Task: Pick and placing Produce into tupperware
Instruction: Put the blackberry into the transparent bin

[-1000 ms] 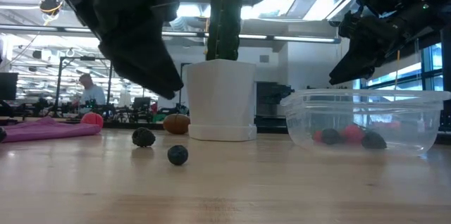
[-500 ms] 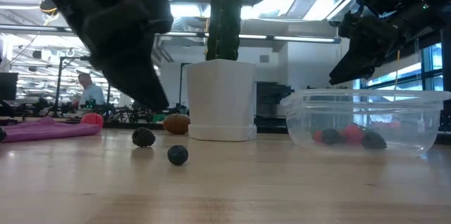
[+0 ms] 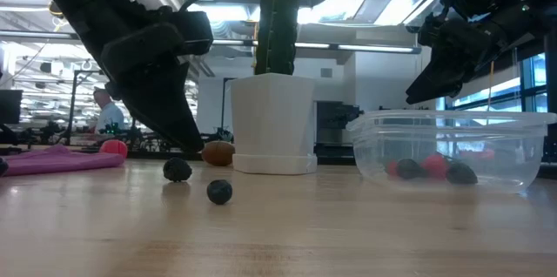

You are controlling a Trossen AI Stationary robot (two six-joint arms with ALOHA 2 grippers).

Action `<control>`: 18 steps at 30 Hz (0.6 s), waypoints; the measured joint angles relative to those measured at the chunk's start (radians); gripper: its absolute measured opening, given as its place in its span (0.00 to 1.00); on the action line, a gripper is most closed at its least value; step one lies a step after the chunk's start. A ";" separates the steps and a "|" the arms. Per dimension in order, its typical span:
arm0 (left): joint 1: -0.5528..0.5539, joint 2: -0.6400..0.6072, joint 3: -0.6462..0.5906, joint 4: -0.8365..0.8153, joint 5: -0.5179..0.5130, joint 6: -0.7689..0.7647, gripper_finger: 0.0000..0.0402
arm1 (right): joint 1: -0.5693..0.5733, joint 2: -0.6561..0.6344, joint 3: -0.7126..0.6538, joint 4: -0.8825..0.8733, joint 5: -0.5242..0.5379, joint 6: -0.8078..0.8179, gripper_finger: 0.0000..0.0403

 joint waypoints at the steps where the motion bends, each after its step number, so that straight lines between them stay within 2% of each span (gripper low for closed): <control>1: 0.000 0.000 0.000 0.000 0.000 0.000 0.64 | 0.000 0.000 0.000 0.000 0.000 0.000 0.47; 18: 0.000 0.030 0.000 -0.014 0.006 -0.023 0.63 | 0.000 0.000 0.000 -0.001 0.000 0.000 0.47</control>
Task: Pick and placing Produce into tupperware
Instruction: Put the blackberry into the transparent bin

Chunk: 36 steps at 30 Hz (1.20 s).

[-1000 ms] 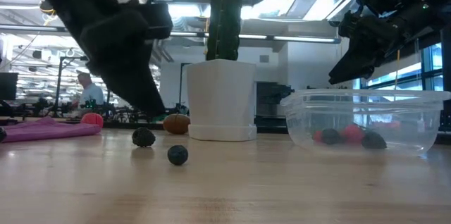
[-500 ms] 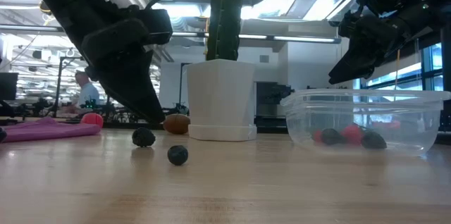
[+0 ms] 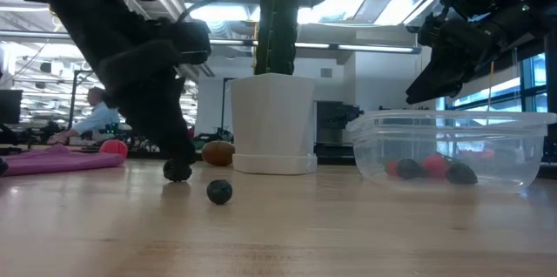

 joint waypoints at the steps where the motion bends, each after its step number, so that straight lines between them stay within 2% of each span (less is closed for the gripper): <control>1: 0.000 0.009 0.001 0.004 0.002 0.000 0.63 | 0.000 0.000 0.000 0.000 0.000 0.000 0.47; 14: -0.001 0.059 0.002 0.005 0.002 -0.024 0.61 | 0.000 0.000 0.000 0.002 0.000 0.000 0.47; 33: 0.000 0.060 0.002 0.004 0.023 -0.023 0.23 | 0.000 0.000 0.000 0.003 0.000 0.000 0.47; 36: 0.000 0.056 0.000 0.023 0.027 -0.019 0.21 | 0.000 0.000 0.000 0.003 0.000 0.000 0.47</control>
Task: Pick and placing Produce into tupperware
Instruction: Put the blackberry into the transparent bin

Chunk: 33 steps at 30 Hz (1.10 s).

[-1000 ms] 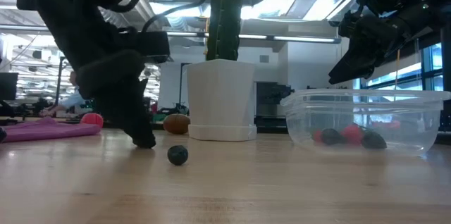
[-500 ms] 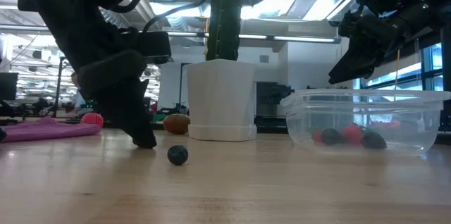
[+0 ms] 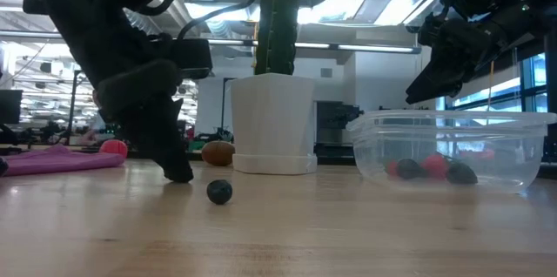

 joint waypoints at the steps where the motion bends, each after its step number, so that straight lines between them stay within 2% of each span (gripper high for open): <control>1: 0.001 -0.002 -0.001 0.009 0.003 0.000 0.21 | 0.000 0.000 0.000 0.000 0.000 0.000 0.47; 7: 0.013 -0.020 0.050 0.075 0.033 0.031 0.24 | 0.000 0.000 0.000 0.003 0.000 0.000 0.47; 12: 0.044 -0.022 0.166 0.175 0.059 0.244 0.23 | 0.000 0.000 0.000 0.005 0.000 0.000 0.47; 18: 0.093 -0.021 0.325 0.208 0.053 0.528 0.21 | 0.000 0.000 0.000 0.005 0.000 0.000 0.47; 22: 0.148 -0.015 0.365 0.245 0.050 0.619 0.23 | 0.000 0.000 0.000 0.004 0.000 0.000 0.47; 25: 0.193 0.009 0.367 0.300 0.056 0.629 0.22 | 0.000 0.000 0.000 0.004 0.000 0.000 0.47; 31: 0.269 0.132 0.375 0.548 0.250 0.679 0.21 | 0.000 0.000 0.000 0.004 0.000 0.000 0.47; 33: 0.281 0.179 0.391 0.553 0.278 0.677 0.21 | 0.000 0.000 0.000 0.004 0.000 0.000 0.47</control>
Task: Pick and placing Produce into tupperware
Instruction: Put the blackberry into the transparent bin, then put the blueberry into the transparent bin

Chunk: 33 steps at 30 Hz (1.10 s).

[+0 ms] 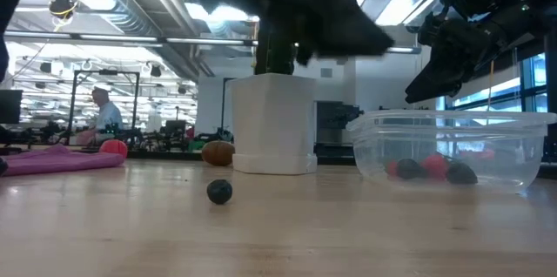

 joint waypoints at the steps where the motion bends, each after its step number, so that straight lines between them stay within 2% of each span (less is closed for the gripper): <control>1: 0.005 0.028 0.018 -0.002 0.001 -0.001 0.22 | 0.000 0.000 0.000 -0.001 0.000 0.000 0.47; 7: 0.012 0.173 0.112 -0.013 0.014 -0.001 0.23 | 0.000 0.000 0.000 -0.002 0.000 0.000 0.47; 11: 0.012 0.222 0.150 -0.034 0.018 -0.003 0.22 | 0.000 0.000 0.000 -0.005 0.000 0.000 0.47; 21: 0.011 0.217 0.150 -0.044 0.014 -0.005 0.35 | 0.000 0.000 0.000 -0.006 0.000 -0.026 0.47; 27: 0.010 0.207 0.150 -0.058 0.009 0.001 0.39 | 0.000 0.000 0.000 -0.006 0.000 -0.026 0.47; 33: -0.003 0.103 0.150 -0.224 -0.001 0.027 0.40 | 0.000 0.000 0.000 -0.017 -0.002 -0.016 0.47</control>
